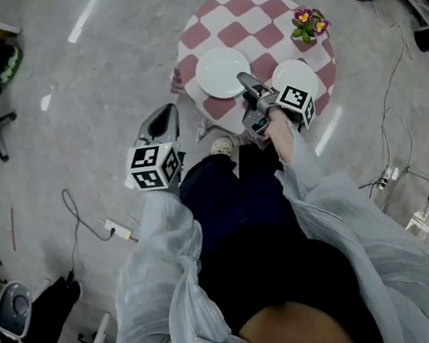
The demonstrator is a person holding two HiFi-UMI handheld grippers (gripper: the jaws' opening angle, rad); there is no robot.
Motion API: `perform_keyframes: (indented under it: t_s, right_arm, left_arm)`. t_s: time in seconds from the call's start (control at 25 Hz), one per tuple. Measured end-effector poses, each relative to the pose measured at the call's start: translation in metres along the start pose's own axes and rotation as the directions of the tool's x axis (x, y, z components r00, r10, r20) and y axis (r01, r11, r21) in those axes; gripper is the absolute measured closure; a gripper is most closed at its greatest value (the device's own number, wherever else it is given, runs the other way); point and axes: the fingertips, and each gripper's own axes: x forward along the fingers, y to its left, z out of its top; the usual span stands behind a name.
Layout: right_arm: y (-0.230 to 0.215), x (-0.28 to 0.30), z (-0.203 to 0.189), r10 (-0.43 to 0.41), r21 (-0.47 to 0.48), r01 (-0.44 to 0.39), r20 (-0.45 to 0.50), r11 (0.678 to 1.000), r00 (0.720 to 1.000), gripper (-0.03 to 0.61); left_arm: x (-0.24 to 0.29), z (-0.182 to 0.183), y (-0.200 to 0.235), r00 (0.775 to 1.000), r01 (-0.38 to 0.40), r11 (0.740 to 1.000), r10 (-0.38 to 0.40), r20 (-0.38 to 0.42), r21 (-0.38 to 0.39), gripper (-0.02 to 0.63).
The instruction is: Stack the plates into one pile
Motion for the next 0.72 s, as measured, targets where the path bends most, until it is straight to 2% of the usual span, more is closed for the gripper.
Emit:
perform_keyframes:
  t_s: [0.24,0.48,0.72]
  right_arm:
    - [0.015,-0.01,-0.004,0.053,-0.082,-0.055,-0.029,0.995,0.998,0.152]
    - [0.036,-0.039,-0.005,0.246,-0.124,-0.249,-0.04,0.961,0.969,0.152]
    - [0.042,-0.093,0.009,0.325,-0.199,-0.321,-0.011,0.926,0.946,0.161]
  left_arm:
    - [0.006,0.005,-0.008,0.999,0.032,0.999,-0.032,-0.001,0.022,0.599]
    - [0.018,0.008,-0.026,0.994,0.106,0.993,-0.105,-0.018,0.05,0.599]
    - [0.037,0.011,-0.055,0.978,0.207,0.974,-0.203,-0.053,0.097,0.599]
